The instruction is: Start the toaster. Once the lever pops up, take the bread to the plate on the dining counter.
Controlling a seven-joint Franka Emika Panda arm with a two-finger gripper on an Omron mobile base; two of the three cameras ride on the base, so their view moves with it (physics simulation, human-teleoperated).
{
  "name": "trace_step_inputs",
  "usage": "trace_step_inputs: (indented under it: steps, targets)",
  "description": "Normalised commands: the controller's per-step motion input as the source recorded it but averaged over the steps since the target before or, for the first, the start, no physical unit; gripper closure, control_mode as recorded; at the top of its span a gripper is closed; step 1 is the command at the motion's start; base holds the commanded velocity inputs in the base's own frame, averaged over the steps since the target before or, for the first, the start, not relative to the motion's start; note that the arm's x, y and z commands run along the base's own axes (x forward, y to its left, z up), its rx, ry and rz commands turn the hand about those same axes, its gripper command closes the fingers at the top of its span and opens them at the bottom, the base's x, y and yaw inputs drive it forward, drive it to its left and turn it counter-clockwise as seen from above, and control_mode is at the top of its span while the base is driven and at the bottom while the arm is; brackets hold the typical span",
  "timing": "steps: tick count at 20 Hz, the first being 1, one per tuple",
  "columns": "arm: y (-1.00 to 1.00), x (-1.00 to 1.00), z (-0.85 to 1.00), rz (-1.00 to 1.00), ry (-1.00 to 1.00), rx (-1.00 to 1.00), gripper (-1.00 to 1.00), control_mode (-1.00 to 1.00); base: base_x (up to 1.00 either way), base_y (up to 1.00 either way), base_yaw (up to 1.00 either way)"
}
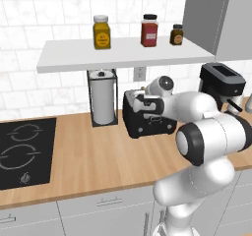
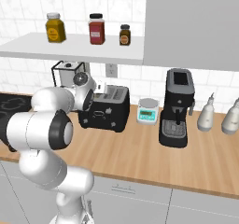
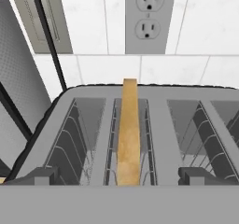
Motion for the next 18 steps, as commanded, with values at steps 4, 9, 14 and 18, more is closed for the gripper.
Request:
trace_step_inputs:
  steps: [4, 9, 14, 18]
  targets:
    - [-0.03, 0.09, -0.06, 0.04, 0.00, 0.02, -1.00, -1.00, 0.00, 0.00, 0.00]
    - [-0.01, 0.00, -0.01, 0.02, 0.00, 0.01, -1.00, -1.00, 0.00, 0.00, 0.00]
    - [0.00, 0.00, 0.00, 0.00, 0.00, 0.00, 1.00, -1.00, 0.00, 0.00, 0.00]
    - [0.00, 0.00, 0.00, 0.00, 0.00, 0.00, 1.00, -1.00, 0.00, 0.00, 0.00]
